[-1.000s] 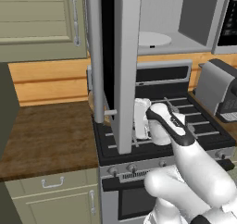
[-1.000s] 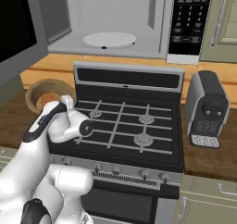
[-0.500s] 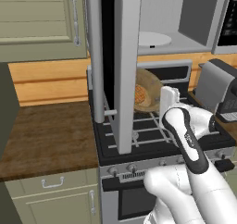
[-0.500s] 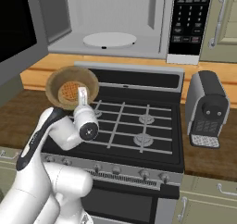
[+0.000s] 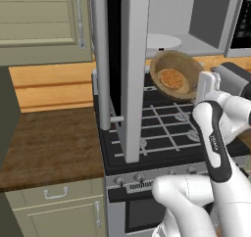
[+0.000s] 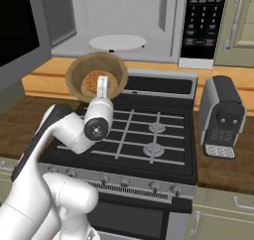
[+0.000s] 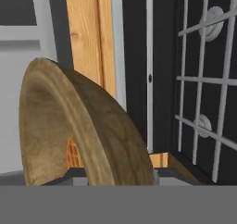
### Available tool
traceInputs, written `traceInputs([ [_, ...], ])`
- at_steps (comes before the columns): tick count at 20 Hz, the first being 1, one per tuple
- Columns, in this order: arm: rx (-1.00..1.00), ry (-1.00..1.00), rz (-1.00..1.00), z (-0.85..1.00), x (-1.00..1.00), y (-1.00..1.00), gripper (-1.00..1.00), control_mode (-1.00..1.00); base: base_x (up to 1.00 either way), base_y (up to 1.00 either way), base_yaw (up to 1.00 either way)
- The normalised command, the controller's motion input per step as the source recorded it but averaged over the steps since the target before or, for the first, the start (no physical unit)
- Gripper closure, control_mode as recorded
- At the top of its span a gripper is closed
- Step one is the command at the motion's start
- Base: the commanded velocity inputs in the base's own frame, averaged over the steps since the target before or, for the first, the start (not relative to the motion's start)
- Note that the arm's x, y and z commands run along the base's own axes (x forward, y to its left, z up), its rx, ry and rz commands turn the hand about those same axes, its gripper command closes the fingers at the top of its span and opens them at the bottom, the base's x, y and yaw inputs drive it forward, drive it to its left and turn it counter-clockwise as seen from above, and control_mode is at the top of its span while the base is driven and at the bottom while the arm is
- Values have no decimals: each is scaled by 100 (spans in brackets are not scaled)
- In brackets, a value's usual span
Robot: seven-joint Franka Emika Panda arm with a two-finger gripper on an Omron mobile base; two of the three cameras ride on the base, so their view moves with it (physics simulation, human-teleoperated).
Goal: Open the microwave, place the bowl with waffle inside the microwave, then close the microwave door and turn it on.
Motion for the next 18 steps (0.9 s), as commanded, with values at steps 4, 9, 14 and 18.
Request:
traceInputs([
  [4,0,0,-8,98,-3,-18,100,-100,0,0,0],
  [9,0,3,0,85,32,6,100,-100,0,0,0],
  [14,0,5,-1,40,69,7,100,-100,0,0,0],
  [18,0,0,-2,1,80,3,100,-100,0,0,0],
])
